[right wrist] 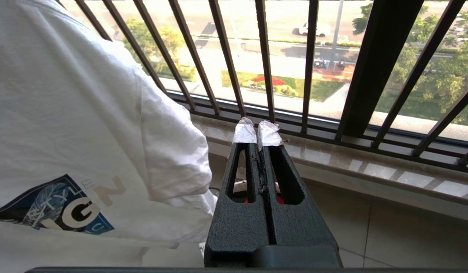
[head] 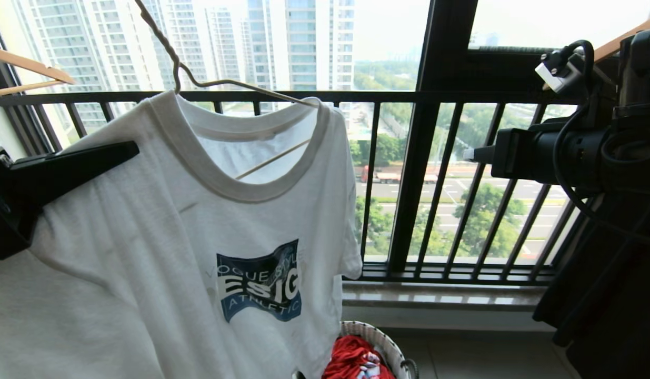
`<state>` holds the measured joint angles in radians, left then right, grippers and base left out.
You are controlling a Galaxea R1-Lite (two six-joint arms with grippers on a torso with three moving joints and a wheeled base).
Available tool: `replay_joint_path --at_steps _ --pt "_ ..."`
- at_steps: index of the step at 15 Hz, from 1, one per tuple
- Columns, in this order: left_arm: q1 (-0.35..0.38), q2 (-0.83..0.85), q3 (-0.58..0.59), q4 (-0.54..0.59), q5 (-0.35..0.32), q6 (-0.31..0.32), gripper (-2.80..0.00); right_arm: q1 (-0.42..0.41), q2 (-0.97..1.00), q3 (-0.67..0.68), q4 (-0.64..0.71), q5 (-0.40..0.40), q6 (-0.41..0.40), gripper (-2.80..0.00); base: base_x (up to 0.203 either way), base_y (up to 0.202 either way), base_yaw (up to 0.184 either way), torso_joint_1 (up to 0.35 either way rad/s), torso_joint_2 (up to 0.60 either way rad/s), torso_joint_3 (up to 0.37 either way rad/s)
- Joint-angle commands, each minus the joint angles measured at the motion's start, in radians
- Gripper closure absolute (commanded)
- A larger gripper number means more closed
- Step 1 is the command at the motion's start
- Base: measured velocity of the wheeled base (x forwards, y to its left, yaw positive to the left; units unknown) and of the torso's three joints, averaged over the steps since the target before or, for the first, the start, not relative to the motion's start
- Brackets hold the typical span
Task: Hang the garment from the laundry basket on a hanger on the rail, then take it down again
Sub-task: Hang the clothes rack on the clothesline
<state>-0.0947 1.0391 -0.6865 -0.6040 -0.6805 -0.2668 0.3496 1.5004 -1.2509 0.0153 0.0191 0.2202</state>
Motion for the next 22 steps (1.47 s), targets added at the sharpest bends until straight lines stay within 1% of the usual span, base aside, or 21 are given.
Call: replay_joint_path --at_steps 1,3,6,7,9,10,12,13,17,19,20,22 --pt "-0.004 -0.005 0.006 -0.001 -0.008 -0.002 0.0 0.0 0.001 0.001 0.0 0.001 0.001 0.0 0.0 0.0 0.0 0.229 -0.54 -0.313" --pt "-0.008 -0.011 0.022 0.0 -0.064 -0.002 0.0 0.0 0.001 0.001 0.0 0.001 0.001 0.0 0.0 0.0 0.0 0.241 -0.54 -0.307" --pt "-0.011 -0.014 0.038 0.001 -0.083 -0.002 0.0 0.0 0.0 0.001 0.0 0.001 0.001 0.0 0.0 0.0 0.0 0.249 -0.56 -0.321" --pt "-0.015 -0.014 0.046 0.001 -0.083 0.0 0.0 0.0 0.0 0.001 0.0 0.001 0.001 0.0 0.0 0.0 0.0 0.271 -0.59 -0.327" --pt "-0.056 -0.013 0.054 0.001 -0.083 0.0 0.0 0.0 -0.005 0.005 0.0 0.001 -0.001 0.0 0.0 0.0 0.0 0.269 -0.6 -0.328" --pt "-0.063 -0.013 0.058 0.001 -0.083 0.0 0.0 0.0 -0.005 0.012 0.0 0.001 -0.008 0.0 0.0 0.0 0.0 0.28 -0.63 -0.33" --pt "-0.096 -0.012 0.068 0.001 -0.083 0.001 0.0 0.003 -0.006 0.039 -0.001 0.012 -0.059 0.0 0.0 0.0 0.0 0.219 -0.48 -0.256" --pt "-0.111 -0.011 0.075 0.001 -0.083 0.003 0.0 0.003 -0.006 0.041 -0.001 0.018 -0.059 0.0 0.0 0.0 0.0 0.184 -0.4 -0.211" --pt "-0.115 -0.008 0.076 0.001 -0.082 0.003 0.0 0.005 -0.005 0.045 0.0 0.018 -0.061 0.0 0.0 0.0 0.0 0.169 -0.35 -0.192" --pt "-0.115 -0.008 0.076 0.001 -0.082 0.003 0.0 0.005 -0.006 0.051 0.0 0.032 -0.061 0.0 0.0 0.0 0.0 0.161 -0.34 -0.173" --pt "-0.116 -0.012 0.078 0.001 -0.081 0.002 0.0 0.005 -0.008 0.056 0.0 0.047 -0.062 0.0 0.0 0.0 0.0 0.071 -0.13 -0.069" --pt "-0.114 -0.042 0.095 0.001 -0.068 0.001 0.0 0.004 -0.014 0.056 -0.002 0.05 -0.061 0.0 0.0 0.0 0.0 0.0 0.0 0.0"
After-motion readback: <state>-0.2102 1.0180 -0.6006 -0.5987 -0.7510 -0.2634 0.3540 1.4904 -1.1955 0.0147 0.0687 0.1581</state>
